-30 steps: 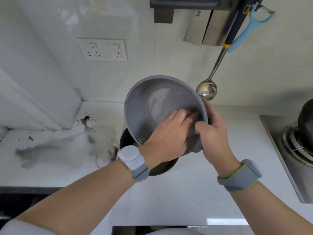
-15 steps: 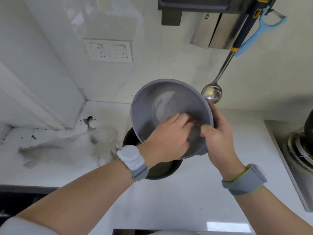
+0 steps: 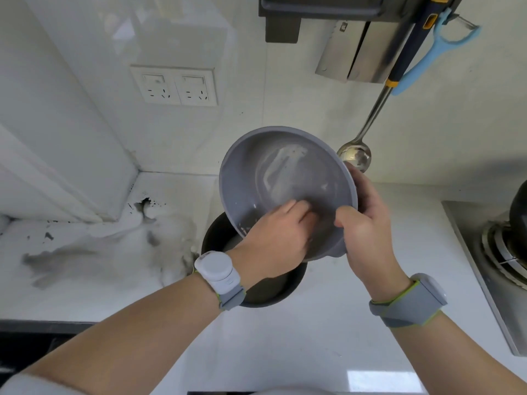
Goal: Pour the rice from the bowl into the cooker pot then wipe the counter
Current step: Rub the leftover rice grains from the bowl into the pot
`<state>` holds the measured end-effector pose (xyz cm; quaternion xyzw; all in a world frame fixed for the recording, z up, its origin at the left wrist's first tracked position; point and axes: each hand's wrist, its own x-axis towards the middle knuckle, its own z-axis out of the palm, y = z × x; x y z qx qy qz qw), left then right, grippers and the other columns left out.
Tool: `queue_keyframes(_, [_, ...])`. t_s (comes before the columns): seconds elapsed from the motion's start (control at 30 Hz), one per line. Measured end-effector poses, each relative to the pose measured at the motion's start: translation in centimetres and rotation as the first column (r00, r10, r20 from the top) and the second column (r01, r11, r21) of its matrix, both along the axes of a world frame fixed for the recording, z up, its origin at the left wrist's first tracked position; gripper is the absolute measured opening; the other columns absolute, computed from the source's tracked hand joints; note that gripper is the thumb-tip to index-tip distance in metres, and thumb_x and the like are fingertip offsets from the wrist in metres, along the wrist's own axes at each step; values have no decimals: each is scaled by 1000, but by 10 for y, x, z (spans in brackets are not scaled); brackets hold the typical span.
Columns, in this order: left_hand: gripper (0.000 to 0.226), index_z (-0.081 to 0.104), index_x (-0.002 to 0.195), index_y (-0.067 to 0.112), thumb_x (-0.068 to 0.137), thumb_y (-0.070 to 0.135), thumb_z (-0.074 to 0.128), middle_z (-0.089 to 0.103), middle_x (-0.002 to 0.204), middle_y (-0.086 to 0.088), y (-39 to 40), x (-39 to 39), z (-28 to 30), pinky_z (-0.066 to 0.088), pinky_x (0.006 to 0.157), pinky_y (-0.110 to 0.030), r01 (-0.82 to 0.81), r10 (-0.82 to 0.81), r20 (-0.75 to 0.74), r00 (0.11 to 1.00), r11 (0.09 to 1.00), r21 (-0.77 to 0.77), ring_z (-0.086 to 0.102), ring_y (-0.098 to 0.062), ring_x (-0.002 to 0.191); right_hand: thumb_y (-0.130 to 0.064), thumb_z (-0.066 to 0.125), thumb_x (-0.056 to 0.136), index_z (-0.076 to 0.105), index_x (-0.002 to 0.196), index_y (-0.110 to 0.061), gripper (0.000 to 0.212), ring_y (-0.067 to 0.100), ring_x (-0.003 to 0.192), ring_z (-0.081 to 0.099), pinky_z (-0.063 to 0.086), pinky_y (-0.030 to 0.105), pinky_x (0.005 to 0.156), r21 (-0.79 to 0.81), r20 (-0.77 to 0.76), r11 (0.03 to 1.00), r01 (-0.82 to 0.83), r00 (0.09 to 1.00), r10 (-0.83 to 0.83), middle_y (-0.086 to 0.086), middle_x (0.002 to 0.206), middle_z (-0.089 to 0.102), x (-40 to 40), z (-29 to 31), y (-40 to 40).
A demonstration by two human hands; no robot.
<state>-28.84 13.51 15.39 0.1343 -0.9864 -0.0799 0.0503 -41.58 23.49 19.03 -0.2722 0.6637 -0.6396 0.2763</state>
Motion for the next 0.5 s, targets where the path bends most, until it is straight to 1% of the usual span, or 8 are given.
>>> queue_keyframes(0.03, [53, 62, 125, 5, 94, 21, 22, 56, 127, -14, 0, 2, -5, 43, 102, -46, 43, -41, 94, 995, 999, -20, 50, -36, 116, -1, 47, 66, 59, 147, -25, 85, 17, 122, 67, 57, 42, 98, 0, -17, 1000, 15, 1000, -15, -3, 131, 72, -2, 1, -1])
queue_keyframes(0.07, [55, 62, 125, 7, 94, 23, 19, 56, 129, -12, -1, 6, -10, 42, 104, -45, 54, -51, 141, 989, 998, -19, 49, -34, 118, -2, 47, 66, 59, 146, -26, 84, 17, 121, 67, 57, 42, 99, 2, -36, 1000, 22, 999, -22, -5, 129, 73, -5, 1, -1])
queue_keyframes(0.13, [47, 64, 118, 12, 92, 26, 28, 59, 121, -6, -4, 14, -11, 45, 101, -41, -17, 14, 36, 999, 996, 84, 53, -27, 111, -2, 46, 68, 59, 146, -26, 83, 13, 118, 68, 59, 36, 95, 1, -50, 1000, 22, 999, -22, -9, 127, 73, -10, 1, 0])
queue_keyframes(0.2, [37, 65, 109, 12, 89, 26, 36, 59, 110, -3, -10, 18, -6, 50, 91, -41, -68, 82, -93, 992, 987, 146, 54, -22, 99, -1, 46, 69, 58, 147, -25, 83, 9, 117, 69, 59, 30, 91, -8, -41, 1000, 3, 999, -4, -11, 127, 73, -10, -1, 1])
queue_keyframes(0.27, [39, 64, 116, 9, 89, 24, 41, 60, 115, -5, -14, 16, -3, 49, 91, -38, -115, 138, -186, 973, 985, 128, 54, -23, 102, -1, 47, 70, 56, 149, -24, 83, 13, 121, 68, 58, 33, 95, -23, -32, 1000, -19, 999, 18, -6, 132, 72, -8, -3, 1])
queue_keyframes(0.3, [41, 64, 120, 8, 90, 24, 42, 61, 118, -7, -14, 15, -2, 48, 93, -38, -138, 163, -193, 968, 981, 138, 54, -25, 106, 0, 47, 70, 56, 149, -22, 83, 16, 124, 67, 57, 35, 97, -35, -29, 999, -23, 999, 22, -3, 134, 71, -6, -4, 0])
queue_keyframes(0.4, [37, 66, 118, 9, 97, 27, 41, 61, 113, -9, -10, 12, -7, 47, 95, -43, -121, 137, -87, 987, 978, 173, 56, -29, 103, 0, 47, 69, 55, 150, -21, 84, 20, 125, 66, 56, 35, 96, -59, -37, 998, -10, 999, 8, 0, 137, 69, -3, -5, -4])
queue_keyframes(0.5, [37, 69, 109, 12, 99, 30, 37, 62, 107, -6, -6, 20, -16, 49, 91, -44, -88, 93, -25, 995, 985, 149, 58, -28, 97, -2, 46, 70, 56, 150, -22, 83, 11, 120, 67, 55, 23, 86, -54, -73, 998, -18, 997, 14, -3, 137, 69, -5, -7, -4])
